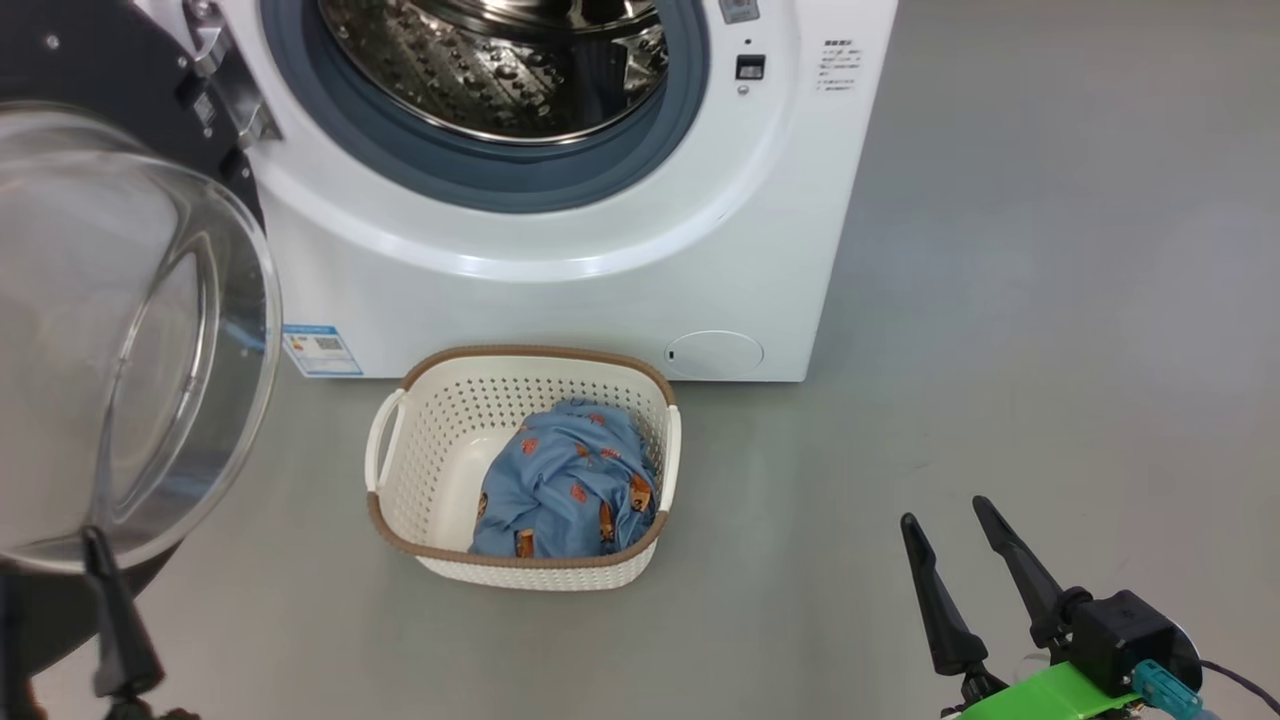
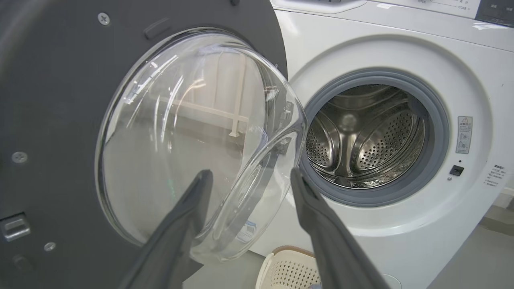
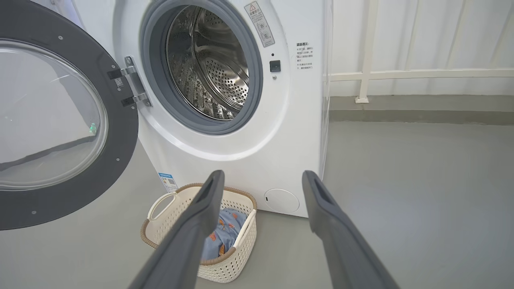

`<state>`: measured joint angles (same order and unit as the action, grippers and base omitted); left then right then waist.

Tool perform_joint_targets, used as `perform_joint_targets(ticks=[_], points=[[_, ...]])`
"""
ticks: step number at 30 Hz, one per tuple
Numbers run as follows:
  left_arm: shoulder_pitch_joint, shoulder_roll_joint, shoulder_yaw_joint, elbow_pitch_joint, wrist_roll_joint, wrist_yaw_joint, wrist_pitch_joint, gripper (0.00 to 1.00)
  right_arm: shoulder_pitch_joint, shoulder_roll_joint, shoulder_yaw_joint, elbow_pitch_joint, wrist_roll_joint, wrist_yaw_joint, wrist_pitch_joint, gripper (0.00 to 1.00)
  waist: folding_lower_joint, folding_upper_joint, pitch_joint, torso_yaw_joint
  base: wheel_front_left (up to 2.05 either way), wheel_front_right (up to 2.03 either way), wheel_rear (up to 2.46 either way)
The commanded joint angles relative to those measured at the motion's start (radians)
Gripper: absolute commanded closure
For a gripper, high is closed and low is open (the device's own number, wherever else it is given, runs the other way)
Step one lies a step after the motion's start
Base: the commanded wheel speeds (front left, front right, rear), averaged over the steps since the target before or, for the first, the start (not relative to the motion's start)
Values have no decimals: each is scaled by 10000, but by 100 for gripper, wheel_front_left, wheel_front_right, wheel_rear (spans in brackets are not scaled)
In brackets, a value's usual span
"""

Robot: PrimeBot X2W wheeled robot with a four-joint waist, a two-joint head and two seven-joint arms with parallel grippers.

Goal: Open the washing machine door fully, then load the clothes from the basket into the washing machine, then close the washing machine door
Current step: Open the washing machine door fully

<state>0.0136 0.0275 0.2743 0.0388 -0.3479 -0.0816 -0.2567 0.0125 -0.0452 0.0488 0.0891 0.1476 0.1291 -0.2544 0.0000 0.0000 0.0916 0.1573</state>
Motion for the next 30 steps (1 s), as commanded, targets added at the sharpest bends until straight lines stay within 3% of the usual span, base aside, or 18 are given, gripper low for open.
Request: perform_joint_targets(ticks=[1, 7, 19, 25, 30], points=[[43, 229, 53, -532, -55, 213, -51, 0, -148, -51, 243, -284, 186, 16, -74, 0, 0, 0, -83, -136, 0, 0, 0], [545, 229, -575, -1058, 54, 472, -51, 0, -92, -51, 212, -357, 182, 16, -74, 0, 0, 0, -192, -534, 0, 0, 0], [1177, 228, -1268, -1121, 443, 445, -51, 0, -30, -51, 164, -433, 109, 16, -74, 0, 0, 0, -391, -1202, 0, 0, 0], [1470, 286, -1561, -1065, 1454, 329, -51, 0, 49, -51, 126, -507, 2, 16, -74, 0, 0, 0, -530, -1415, 0, 0, 0], [1600, 268, -1628, -994, 1674, 403, -51, 0, 90, -51, 55, -541, -82, 16, -74, 0, 0, 0, -598, -1483, 0, 0, 0]])
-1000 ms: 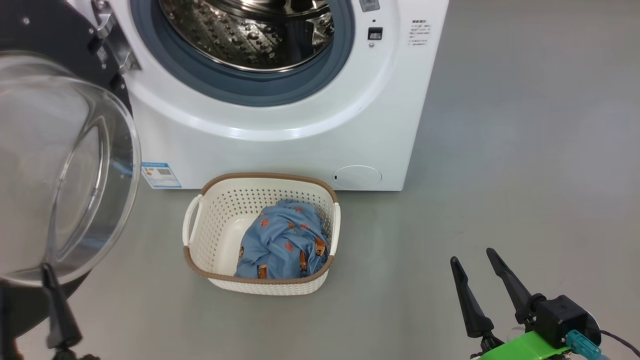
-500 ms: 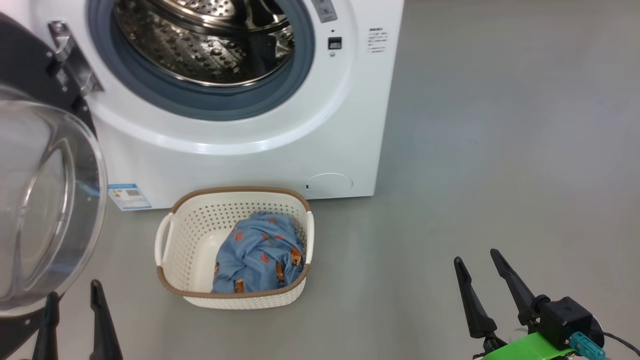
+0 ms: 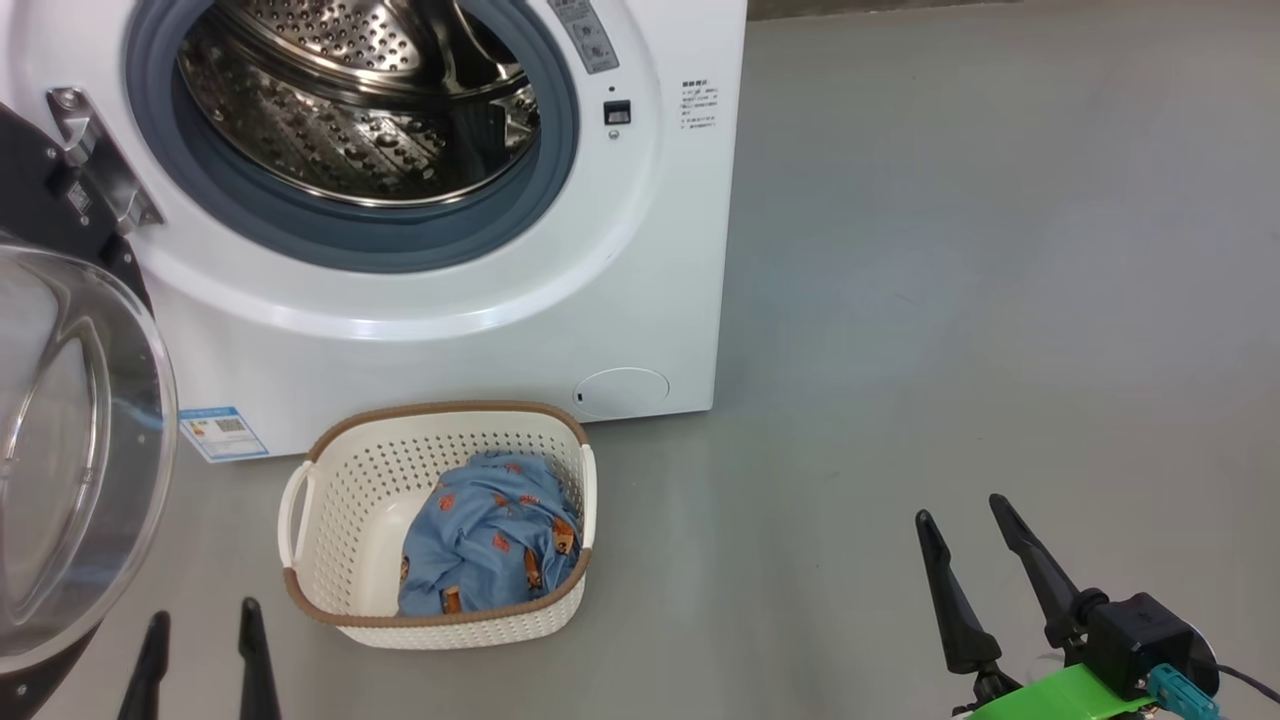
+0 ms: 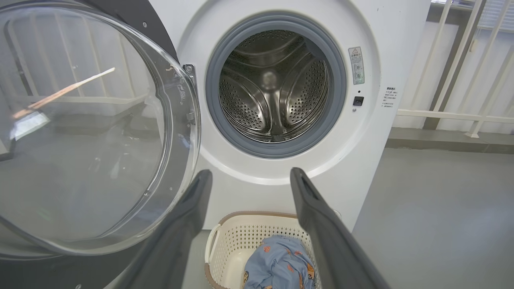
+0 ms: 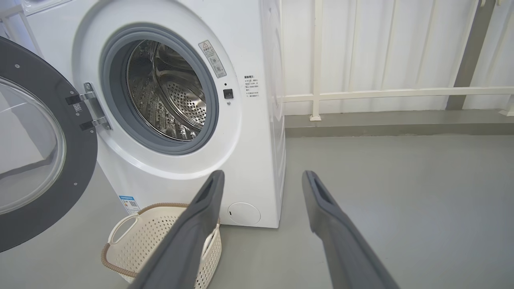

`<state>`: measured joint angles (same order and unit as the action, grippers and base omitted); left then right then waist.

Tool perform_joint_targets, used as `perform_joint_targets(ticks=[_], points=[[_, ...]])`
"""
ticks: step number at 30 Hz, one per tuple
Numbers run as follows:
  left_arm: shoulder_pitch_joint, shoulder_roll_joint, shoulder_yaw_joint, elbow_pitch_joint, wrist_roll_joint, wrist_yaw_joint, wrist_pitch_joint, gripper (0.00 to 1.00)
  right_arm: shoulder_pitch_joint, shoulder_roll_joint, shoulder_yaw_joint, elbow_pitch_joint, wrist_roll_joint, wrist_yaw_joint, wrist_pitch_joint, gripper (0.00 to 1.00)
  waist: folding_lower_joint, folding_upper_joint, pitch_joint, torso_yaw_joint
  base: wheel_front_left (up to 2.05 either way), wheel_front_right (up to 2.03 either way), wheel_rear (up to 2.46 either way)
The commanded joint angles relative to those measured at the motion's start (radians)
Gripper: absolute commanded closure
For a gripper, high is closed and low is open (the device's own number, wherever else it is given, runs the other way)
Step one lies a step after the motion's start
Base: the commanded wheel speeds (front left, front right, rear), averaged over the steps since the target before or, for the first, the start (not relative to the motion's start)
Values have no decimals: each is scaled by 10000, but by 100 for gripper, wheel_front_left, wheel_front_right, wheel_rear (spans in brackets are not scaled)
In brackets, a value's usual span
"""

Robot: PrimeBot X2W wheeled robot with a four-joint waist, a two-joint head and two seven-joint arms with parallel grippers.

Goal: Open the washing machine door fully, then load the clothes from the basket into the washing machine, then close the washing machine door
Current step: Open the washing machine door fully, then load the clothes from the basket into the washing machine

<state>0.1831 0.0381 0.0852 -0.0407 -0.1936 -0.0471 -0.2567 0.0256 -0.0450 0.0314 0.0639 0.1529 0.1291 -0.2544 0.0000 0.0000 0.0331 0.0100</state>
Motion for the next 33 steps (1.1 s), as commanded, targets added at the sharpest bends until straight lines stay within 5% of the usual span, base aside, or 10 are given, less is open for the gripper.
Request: perform_joint_targets(ticks=[1, 33], points=[[-68, 160, 225, -210, 167, 59, -51, 0, -39, -52, 226, -298, -139, 16, -74, 0, 0, 0, -24, -18, 0, 0, 0], [362, 303, -91, -54, -220, -127, -25, 0, 120, -52, 109, -166, -110, 16, -74, 0, 0, 0, -412, -189, 0, 0, 0]])
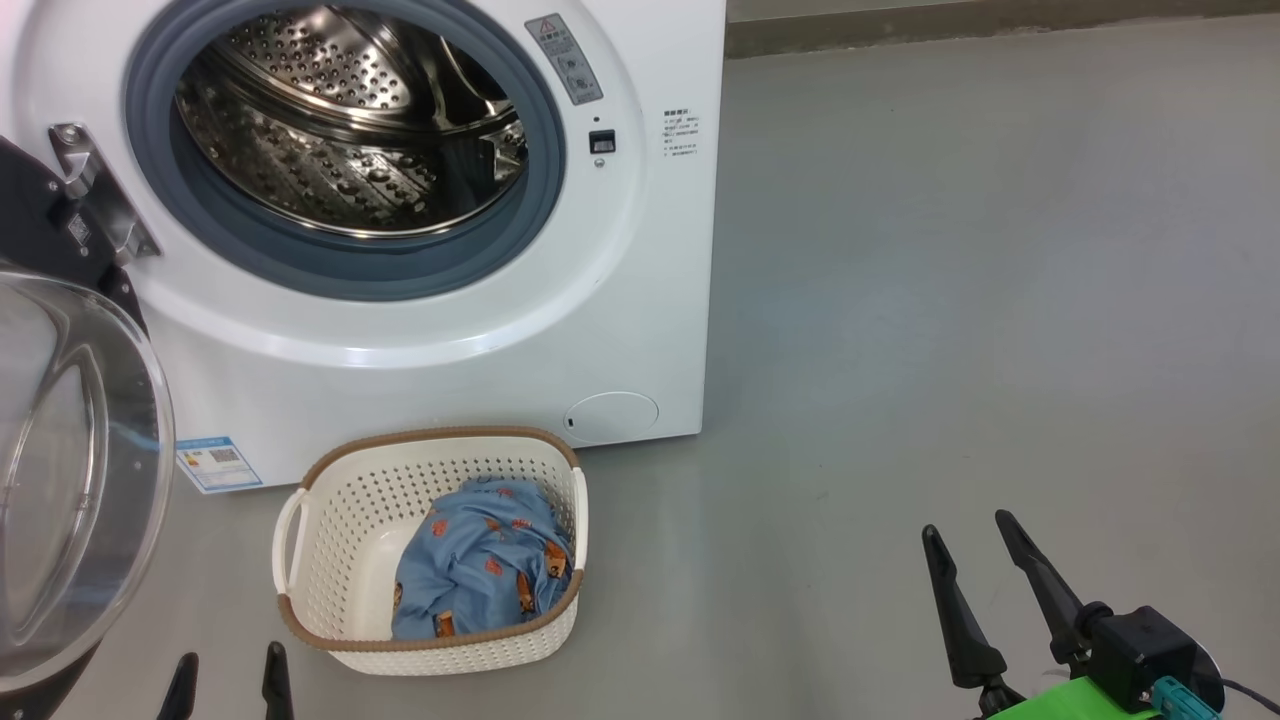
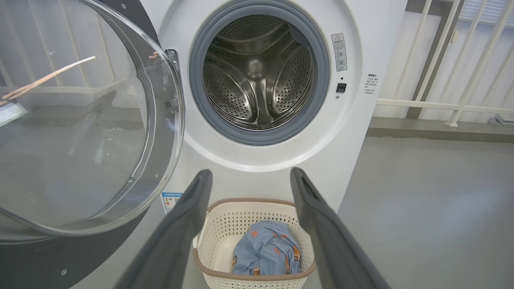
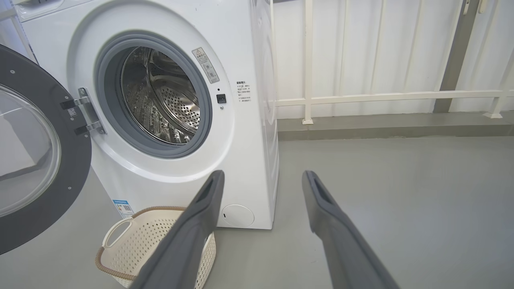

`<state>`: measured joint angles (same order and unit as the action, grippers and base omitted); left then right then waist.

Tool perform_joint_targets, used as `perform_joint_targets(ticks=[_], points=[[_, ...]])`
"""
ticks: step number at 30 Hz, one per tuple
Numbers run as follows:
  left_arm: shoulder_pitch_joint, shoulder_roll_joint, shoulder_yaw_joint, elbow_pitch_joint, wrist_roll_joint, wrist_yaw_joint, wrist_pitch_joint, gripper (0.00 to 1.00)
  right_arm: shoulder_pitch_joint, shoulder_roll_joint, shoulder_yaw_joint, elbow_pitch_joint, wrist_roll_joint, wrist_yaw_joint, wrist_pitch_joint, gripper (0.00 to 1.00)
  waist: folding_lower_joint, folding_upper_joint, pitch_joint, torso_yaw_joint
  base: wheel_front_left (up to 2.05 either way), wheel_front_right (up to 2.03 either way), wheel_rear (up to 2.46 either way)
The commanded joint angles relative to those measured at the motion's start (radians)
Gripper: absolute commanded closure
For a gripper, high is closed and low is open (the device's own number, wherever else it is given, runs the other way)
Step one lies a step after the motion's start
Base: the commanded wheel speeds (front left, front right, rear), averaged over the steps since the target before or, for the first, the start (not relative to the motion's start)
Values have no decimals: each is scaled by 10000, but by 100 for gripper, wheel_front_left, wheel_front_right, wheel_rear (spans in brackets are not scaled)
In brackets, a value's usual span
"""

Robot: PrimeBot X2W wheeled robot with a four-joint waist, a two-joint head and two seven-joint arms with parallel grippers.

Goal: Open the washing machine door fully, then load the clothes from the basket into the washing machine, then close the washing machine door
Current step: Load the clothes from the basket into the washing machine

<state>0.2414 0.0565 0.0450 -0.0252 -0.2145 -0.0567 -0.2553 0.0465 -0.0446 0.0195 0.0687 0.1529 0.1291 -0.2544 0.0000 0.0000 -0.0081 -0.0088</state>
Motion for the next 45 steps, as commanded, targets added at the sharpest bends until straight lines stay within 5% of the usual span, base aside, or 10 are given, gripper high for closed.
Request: perform_joint_targets(ticks=[1, 21, 45], points=[[-229, 135, 302, -200, -12, -47, -41, 0, -88, -56, 231, -208, -104, 16, -74, 0, 0, 0, 1, -3, 0, 0, 0], [-455, 221, 476, 137, -76, -47, -63, 0, -48, -56, 255, -248, -35, 16, -74, 0, 0, 0, 71, 103, 16, -16, 0], [-727, 79, 788, 7, 181, -57, -64, 0, -208, -56, 207, -325, -7, 16, -74, 0, 0, 0, 574, 164, 160, -160, 0]])
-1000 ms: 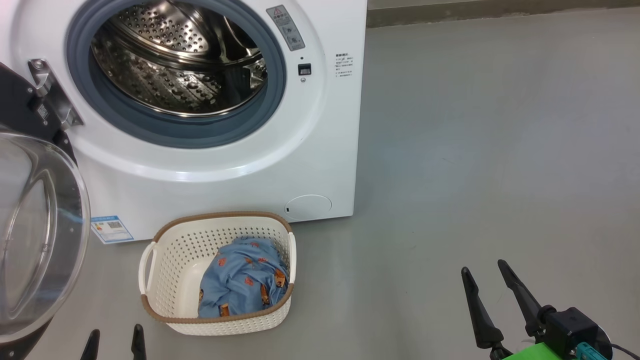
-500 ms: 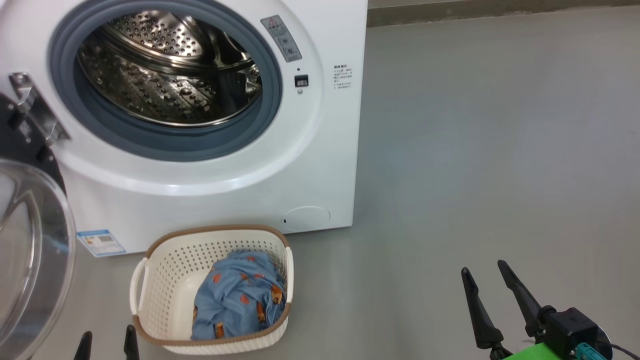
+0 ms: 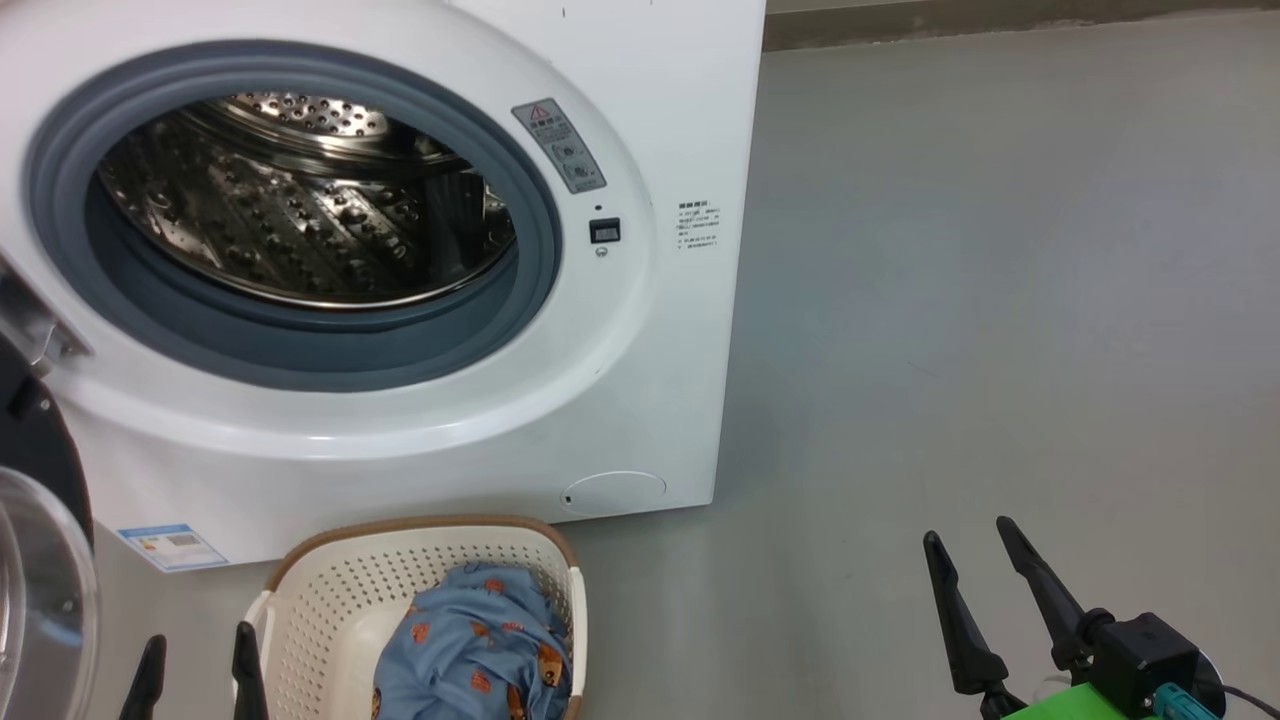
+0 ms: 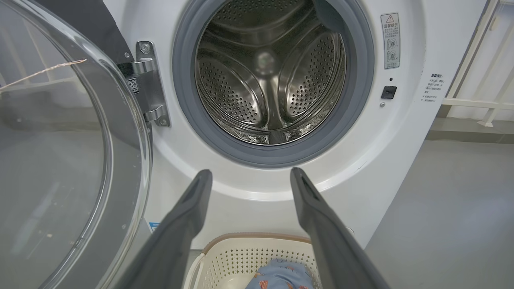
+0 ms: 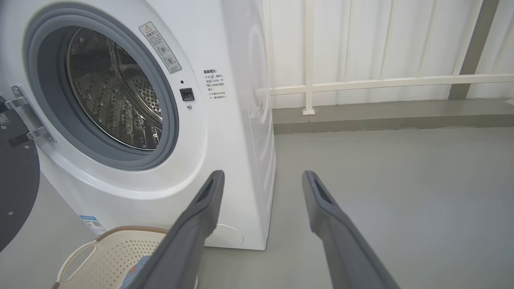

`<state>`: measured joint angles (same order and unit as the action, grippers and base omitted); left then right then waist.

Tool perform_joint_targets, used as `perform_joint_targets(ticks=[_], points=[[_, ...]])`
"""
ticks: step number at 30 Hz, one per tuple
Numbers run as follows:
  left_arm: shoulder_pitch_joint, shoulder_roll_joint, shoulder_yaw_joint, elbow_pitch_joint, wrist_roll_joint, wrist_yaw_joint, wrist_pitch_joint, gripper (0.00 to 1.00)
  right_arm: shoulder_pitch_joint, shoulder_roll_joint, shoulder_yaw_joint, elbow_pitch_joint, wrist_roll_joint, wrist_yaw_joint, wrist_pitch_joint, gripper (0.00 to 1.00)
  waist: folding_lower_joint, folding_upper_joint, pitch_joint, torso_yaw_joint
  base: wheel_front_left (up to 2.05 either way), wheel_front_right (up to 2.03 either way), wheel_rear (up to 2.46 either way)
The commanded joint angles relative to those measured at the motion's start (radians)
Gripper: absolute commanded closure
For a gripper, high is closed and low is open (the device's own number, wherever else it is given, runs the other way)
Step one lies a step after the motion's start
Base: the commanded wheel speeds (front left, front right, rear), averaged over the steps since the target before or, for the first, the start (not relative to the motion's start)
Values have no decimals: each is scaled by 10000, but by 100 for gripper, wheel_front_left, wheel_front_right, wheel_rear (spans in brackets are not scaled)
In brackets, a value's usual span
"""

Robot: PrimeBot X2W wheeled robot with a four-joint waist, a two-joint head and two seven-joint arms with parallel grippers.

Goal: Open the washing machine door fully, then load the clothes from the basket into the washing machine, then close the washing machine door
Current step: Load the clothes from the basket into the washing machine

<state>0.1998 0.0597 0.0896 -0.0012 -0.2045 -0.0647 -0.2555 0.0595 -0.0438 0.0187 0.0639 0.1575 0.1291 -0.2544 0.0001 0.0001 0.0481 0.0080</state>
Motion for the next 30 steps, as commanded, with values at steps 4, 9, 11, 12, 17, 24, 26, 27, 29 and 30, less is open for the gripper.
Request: perform_joint_targets(ticks=[4, 9, 11, 12, 17, 24, 26, 27, 29, 30], points=[[-332, 7, 382, -182, 78, -28, -62, 0, -394, -64, 233, -264, -75, 16, -74, 0, -1, -1, 84, -14, 45, -45, 0], [-359, -35, 406, -112, 35, -110, -62, 0, -434, -64, 242, -238, -78, 16, -74, 0, -1, -1, 129, -5, 2, -2, 0], [-374, -48, 419, -98, 22, -133, -62, 0, -443, -64, 239, -233, -78, 16, -74, 0, -1, -1, 140, 3, 0, 0, 0], [-380, -53, 422, -88, 7, -144, -62, 0, -445, -64, 241, -228, -76, 16, -74, 0, -1, -1, 144, 8, 0, 0, 0], [-396, -75, 396, -41, -47, -192, -62, 0, -455, -64, 254, -213, -73, 16, -74, 0, -1, -1, 148, 31, 0, 0, 0], [-402, -88, 348, 23, -105, -223, -62, 0, -455, -64, 280, -192, -65, 16, -74, 0, -1, -1, 133, 48, 0, 0, 0], [-404, -90, 334, 23, -123, -229, -62, 0, -459, -64, 264, -200, -67, 16, -74, 0, -1, -1, 139, 53, 0, 0, 0], [-404, -91, 320, 30, -126, -236, -62, 0, -460, -64, 252, -205, -71, 16, -74, 0, -1, -1, 143, 56, 0, 0, 0], [-402, -92, 295, 35, -141, -242, -62, 0, -452, -64, 244, -209, -73, 16, -74, 0, -1, -1, 153, 59, 0, 0, 0], [-398, -92, 282, 35, -162, -238, -62, 0, -445, -64, 244, -214, -71, 16, -74, 0, -1, -1, 162, 61, 0, 0, 0]])
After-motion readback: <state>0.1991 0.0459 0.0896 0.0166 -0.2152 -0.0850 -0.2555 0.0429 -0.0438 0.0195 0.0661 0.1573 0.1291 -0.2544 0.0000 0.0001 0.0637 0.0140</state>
